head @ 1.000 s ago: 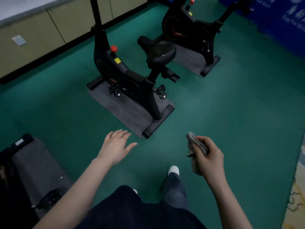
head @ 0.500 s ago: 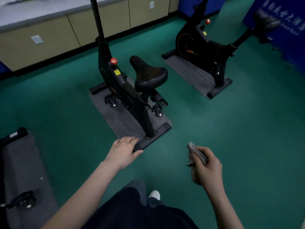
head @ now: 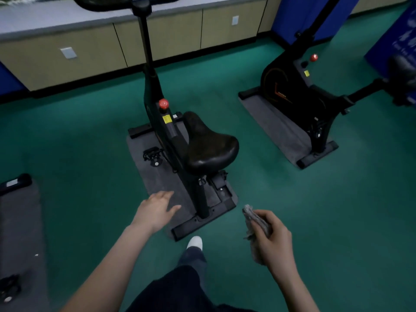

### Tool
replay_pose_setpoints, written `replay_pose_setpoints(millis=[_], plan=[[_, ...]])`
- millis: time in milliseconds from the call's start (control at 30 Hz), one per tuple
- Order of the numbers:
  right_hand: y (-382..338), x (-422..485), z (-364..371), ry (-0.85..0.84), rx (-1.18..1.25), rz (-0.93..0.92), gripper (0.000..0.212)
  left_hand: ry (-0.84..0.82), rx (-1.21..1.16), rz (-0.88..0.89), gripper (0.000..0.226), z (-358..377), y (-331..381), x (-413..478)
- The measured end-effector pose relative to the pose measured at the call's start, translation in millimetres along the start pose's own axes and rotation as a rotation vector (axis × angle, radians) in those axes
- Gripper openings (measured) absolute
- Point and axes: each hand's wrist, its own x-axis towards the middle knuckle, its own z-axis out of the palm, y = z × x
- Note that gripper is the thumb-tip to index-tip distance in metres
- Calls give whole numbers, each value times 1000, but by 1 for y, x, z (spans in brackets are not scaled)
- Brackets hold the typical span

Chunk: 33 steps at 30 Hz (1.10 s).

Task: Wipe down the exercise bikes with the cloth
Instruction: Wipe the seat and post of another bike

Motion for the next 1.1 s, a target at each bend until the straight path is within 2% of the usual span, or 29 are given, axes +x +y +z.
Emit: replay_pose_setpoints(millis=[300, 533, 733, 933, 1100], plan=[[-14, 113, 3, -94, -132, -107, 22, 53, -149, -70, 61, -62, 18, 101], [-21, 200, 1, -248, -114, -209, 24, 105, -293, -175, 60, -72, 40, 135], [-34, 287, 9, -412, -108, -376, 23, 161, -364, -330, 62, -76, 71, 160], [-48, 361, 58, -528, -105, -544, 17, 253, -553, -450, 63, -60, 88, 177], [-62, 393, 123, -560, -76, -595, 20, 363, -746, -485, 58, -47, 92, 184]])
